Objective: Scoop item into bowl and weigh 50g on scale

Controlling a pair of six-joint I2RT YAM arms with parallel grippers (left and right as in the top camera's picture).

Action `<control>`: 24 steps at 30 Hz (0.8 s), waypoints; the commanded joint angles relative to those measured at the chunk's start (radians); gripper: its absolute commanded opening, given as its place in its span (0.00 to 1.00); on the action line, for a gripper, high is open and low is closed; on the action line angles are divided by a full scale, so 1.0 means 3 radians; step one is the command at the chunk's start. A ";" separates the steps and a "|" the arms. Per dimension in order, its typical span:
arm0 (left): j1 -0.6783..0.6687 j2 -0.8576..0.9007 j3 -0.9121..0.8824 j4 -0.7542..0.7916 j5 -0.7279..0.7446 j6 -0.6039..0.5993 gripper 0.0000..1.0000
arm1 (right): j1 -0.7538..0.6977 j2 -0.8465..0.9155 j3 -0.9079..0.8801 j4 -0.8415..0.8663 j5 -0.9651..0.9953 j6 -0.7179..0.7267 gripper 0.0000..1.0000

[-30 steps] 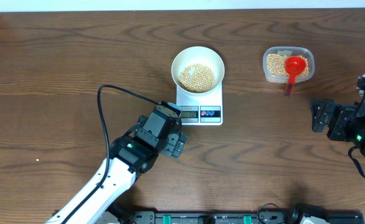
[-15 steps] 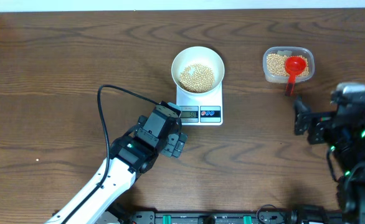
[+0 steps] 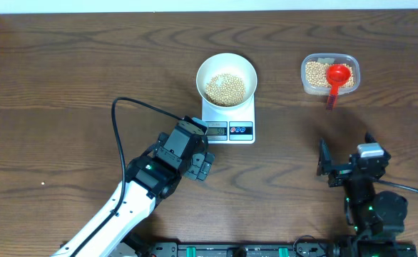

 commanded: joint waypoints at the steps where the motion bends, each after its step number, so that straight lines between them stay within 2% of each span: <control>1: -0.0010 0.0019 -0.0010 0.0000 -0.0009 0.0043 0.96 | 0.0022 -0.0294 -0.0348 0.0203 0.0043 0.0032 0.99; 4: -0.0010 0.0019 -0.0010 0.0000 -0.0009 0.0045 0.96 | 0.0023 -0.0456 -0.0548 0.0359 0.0033 0.0033 0.99; 8: -0.0010 0.0019 -0.0010 0.0000 -0.0009 0.0045 0.96 | 0.0062 -0.0581 -0.0568 0.0207 0.0036 0.0029 0.99; 24: -0.0010 0.0019 -0.0010 0.0000 -0.0010 0.0045 0.96 | 0.0067 -0.0576 -0.0567 0.0174 0.0023 0.0057 0.99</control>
